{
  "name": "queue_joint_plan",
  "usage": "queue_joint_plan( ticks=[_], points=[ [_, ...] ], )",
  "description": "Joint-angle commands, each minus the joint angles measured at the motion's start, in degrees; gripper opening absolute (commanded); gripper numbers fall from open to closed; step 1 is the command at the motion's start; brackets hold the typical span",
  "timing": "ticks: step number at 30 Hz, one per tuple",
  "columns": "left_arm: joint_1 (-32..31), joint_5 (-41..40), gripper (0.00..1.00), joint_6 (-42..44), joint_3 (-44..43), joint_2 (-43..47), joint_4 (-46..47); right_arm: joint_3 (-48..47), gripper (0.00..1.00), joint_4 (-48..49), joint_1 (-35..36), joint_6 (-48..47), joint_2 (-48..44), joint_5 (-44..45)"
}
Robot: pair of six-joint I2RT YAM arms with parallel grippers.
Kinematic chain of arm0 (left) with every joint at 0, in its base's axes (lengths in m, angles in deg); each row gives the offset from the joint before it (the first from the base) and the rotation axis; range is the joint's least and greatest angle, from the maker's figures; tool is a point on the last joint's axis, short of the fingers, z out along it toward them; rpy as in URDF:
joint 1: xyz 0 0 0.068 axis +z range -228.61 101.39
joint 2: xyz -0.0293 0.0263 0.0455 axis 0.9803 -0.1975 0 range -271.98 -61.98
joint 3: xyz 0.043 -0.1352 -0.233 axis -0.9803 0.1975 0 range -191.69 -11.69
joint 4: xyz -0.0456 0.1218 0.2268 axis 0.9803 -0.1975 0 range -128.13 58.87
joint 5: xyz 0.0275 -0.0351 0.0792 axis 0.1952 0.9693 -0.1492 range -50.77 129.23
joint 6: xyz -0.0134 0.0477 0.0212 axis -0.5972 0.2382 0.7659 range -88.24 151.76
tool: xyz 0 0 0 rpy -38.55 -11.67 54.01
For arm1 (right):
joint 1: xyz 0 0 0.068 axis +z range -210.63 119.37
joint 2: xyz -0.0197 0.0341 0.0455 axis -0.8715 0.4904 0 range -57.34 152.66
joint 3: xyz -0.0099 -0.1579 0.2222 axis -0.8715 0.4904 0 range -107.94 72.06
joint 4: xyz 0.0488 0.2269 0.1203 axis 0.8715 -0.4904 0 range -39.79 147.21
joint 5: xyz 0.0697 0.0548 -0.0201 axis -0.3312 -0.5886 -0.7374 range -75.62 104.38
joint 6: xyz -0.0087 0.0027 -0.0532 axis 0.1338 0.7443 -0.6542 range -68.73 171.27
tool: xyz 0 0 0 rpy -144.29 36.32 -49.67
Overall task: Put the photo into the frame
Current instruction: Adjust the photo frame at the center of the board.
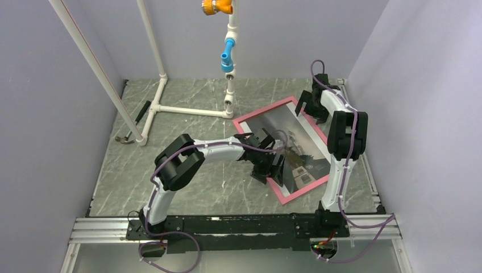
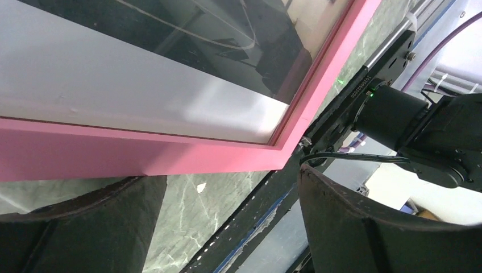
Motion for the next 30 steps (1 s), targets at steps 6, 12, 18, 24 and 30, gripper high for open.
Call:
queue_joint_plan(
  ticks=[6, 12, 18, 24, 30],
  points=[
    [0.0, -21.2, 0.98, 8.7, 0.3, 5.9, -13.1, -1.9, 1.0, -10.3, 2.0, 1.7, -6.8, 8.9],
    [1.8, -29.2, 0.98, 14.6, -3.4, 10.2, -19.4, 4.9, 1.0, -10.8, 1.8, 2.5, -13.4, 12.6],
    [5.6, -35.0, 0.96, 24.1, -11.0, 10.1, -17.1, 22.4, 1.0, -6.1, 0.2, 5.0, -31.1, 8.0],
    [5.7, -39.1, 0.97, 35.5, -19.3, 6.3, -8.9, 38.7, 1.0, -6.1, -1.7, 8.4, -46.9, -0.4],
    [6.1, -40.4, 0.98, 46.8, -30.4, -3.1, -3.8, 49.1, 1.0, -10.1, -2.1, 12.2, -56.6, -5.7]
  ],
)
